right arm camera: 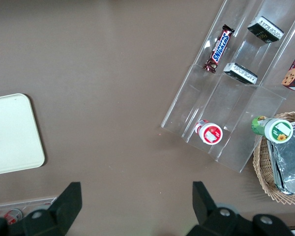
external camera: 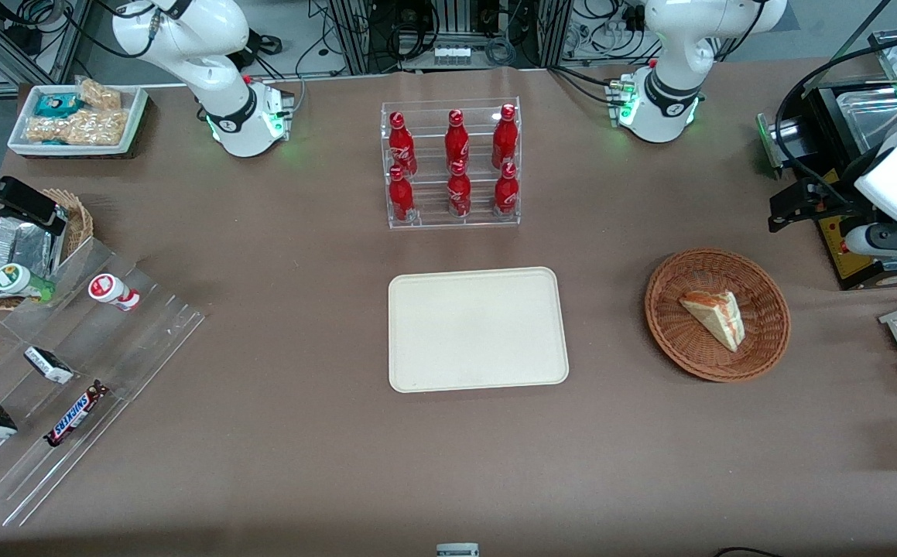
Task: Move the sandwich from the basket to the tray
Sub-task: 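Move the left gripper over the wicker basket above the sandwich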
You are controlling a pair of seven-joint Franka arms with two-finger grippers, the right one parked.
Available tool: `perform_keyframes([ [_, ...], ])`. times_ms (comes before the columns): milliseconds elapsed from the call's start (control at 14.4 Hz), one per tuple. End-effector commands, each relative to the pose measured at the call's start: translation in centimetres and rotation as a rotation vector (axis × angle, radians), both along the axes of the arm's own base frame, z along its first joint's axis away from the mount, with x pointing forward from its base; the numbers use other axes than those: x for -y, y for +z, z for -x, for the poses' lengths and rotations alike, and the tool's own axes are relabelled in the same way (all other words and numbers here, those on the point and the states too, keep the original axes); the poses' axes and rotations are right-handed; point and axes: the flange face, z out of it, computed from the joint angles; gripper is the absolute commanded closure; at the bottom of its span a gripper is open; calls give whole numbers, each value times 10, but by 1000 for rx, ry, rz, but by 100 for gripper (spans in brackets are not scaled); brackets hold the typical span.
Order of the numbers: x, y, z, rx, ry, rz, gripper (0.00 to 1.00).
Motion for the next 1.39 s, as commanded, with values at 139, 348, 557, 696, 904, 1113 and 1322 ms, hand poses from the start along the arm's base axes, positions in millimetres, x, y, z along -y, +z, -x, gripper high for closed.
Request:
perform_keyframes([
  [139, -2, 4, -3, 12, -3, -12, 0],
  [348, -1, 4, -3, 10, -7, -9, 0],
  [557, 1, 2, -1, -4, -14, -4, 0],
  [696, -4, 1, -2, -3, -8, -10, 0],
  [904, -44, -27, -12, -47, 66, 1, 0],
  [1113, -59, -84, -35, -116, 89, -4, 0],
  [1322, -70, -150, -29, -154, 117, -13, 0],
])
